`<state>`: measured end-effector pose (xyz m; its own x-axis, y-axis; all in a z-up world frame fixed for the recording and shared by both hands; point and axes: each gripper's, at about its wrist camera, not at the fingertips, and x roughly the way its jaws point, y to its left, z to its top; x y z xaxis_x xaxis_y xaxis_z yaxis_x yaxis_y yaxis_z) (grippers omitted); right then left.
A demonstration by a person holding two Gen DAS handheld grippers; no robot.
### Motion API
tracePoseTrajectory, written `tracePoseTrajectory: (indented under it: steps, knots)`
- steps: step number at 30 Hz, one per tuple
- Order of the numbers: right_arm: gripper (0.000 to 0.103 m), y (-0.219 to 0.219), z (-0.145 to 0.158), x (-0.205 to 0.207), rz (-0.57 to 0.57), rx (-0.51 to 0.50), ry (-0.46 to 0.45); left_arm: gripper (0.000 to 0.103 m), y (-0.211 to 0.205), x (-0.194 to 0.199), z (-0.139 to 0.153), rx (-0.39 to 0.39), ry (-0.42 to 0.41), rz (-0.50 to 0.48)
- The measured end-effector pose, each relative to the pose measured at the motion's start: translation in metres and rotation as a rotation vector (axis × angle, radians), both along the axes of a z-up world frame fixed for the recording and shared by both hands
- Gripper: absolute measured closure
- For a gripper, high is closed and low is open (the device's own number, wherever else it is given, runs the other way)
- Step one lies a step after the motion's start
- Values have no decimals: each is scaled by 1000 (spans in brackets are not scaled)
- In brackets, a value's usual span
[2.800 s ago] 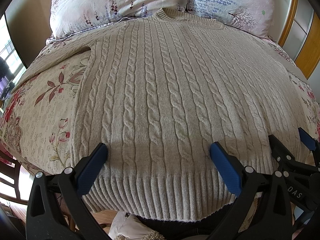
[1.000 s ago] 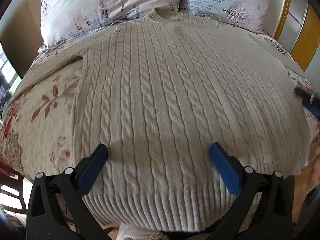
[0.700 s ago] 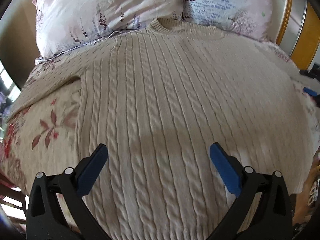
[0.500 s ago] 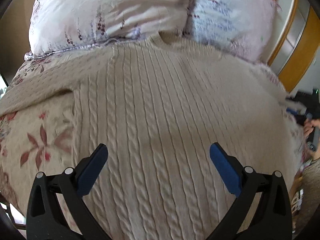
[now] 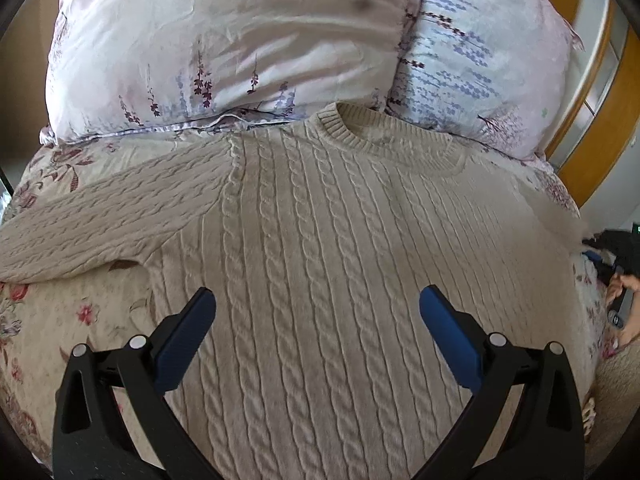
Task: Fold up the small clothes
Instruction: 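Grasp the sweater sleeve with the right tool, then fold the held sleeve across the sweater body and open the right tool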
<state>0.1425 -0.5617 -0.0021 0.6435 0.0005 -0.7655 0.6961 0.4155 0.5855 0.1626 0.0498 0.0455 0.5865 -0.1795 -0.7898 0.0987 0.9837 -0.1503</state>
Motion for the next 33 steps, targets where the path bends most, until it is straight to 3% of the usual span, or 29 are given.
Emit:
tracePoseTrajectory:
  steps: [4, 10, 17, 20, 23, 26, 30, 33]
  knots:
    - [93, 6, 2, 3, 21, -66, 11, 2, 4, 12, -2, -36, -17, 0]
    - [93, 27, 41, 13, 101, -215, -79, 2, 7, 24, -5, -81, -27, -6]
    - [93, 106, 98, 39, 375, -305, -247, 2, 8, 29, -9, -140, 1, -25]
    - [94, 151, 106, 52, 516, -309, -282, 2, 10, 29, -8, -176, 0, -19]
    - [94, 190, 99, 63, 641, -273, -269, 2, 11, 28, -7, -194, -8, -6]
    - [94, 226, 75, 72, 749, -225, -188, 2, 8, 27, -7, -193, -18, -8]
    - [93, 249, 46, 75, 818, -225, -89, 2, 0, 24, -6, -175, -38, -36]
    - [88, 239, 38, 70, 806, -155, -67, 2, -5, 24, -7, -179, -34, -63]
